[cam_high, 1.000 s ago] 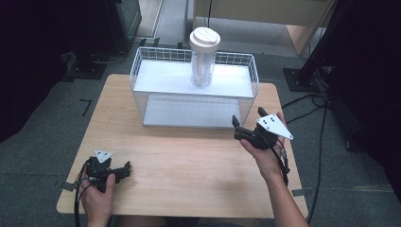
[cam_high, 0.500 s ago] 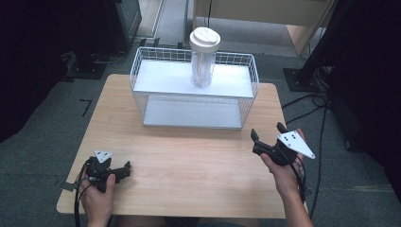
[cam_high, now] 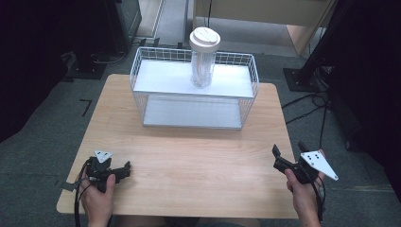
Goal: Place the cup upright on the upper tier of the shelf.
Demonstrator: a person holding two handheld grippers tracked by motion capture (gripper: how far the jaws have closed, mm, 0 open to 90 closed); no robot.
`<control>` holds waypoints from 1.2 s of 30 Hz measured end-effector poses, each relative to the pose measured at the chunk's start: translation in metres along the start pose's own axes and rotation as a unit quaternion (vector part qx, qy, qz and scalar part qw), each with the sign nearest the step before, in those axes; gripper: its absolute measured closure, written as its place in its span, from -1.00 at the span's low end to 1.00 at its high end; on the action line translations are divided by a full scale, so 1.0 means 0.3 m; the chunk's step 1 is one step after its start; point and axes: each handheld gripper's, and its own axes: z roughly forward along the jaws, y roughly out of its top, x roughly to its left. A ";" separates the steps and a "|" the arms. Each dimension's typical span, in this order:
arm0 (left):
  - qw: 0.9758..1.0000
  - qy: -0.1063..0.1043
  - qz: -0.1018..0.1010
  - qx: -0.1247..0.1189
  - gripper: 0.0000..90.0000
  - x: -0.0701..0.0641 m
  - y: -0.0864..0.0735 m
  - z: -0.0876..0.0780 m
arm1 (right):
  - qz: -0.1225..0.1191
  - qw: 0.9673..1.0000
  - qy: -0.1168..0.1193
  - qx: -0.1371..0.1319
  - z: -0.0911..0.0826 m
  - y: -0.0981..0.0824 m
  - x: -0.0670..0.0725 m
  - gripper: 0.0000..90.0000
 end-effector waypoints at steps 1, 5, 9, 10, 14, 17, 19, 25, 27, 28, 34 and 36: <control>1.000 0.000 0.000 0.000 -1.00 0.000 0.000 0.000 | 0.001 1.000 -0.003 0.002 -0.004 -0.009 -0.007 -0.81; 1.000 0.000 -0.001 -0.001 -1.00 0.000 0.000 0.000 | 0.013 1.000 -0.016 0.007 -0.029 -0.055 -0.044 -0.81; 1.000 0.000 -0.001 0.000 -1.00 0.000 0.000 0.000 | 0.021 0.999 -0.029 0.014 -0.051 -0.095 -0.079 -0.81; 1.000 0.000 -0.001 0.000 -1.00 0.000 0.000 0.000 | 0.022 0.999 -0.033 0.017 -0.056 -0.106 -0.087 -0.81; 1.000 0.000 -0.001 0.000 -1.00 0.000 0.000 0.000 | 0.019 0.998 -0.047 0.029 -0.071 -0.152 -0.115 -0.81; 1.000 0.000 -0.001 0.000 -1.00 0.000 0.000 0.000 | 0.023 0.997 -0.056 0.040 -0.082 -0.188 -0.134 -0.81; 1.000 0.000 -0.001 0.000 -1.00 0.000 0.000 0.000 | 0.024 0.997 -0.062 0.048 -0.086 -0.213 -0.147 -0.81; 1.000 0.000 -0.001 0.000 -1.00 0.000 0.000 0.000 | 0.032 0.994 -0.074 0.068 -0.102 -0.278 -0.179 -0.81; 1.000 0.000 -0.001 0.000 -1.00 0.000 0.000 0.000 | 0.034 0.994 -0.077 0.075 -0.108 -0.296 -0.190 -0.81; 1.000 0.000 -0.001 0.000 -1.00 0.000 0.000 0.000 | 0.036 0.993 -0.076 0.080 -0.111 -0.304 -0.193 -0.81; 1.000 0.000 0.000 -0.001 -1.00 0.000 0.000 0.000 | 0.031 0.990 -0.072 0.119 -0.128 -0.327 -0.211 -0.81; 1.000 0.000 0.000 -0.001 -1.00 0.000 0.000 0.000 | 0.020 0.988 -0.064 0.141 -0.124 -0.338 -0.205 -0.81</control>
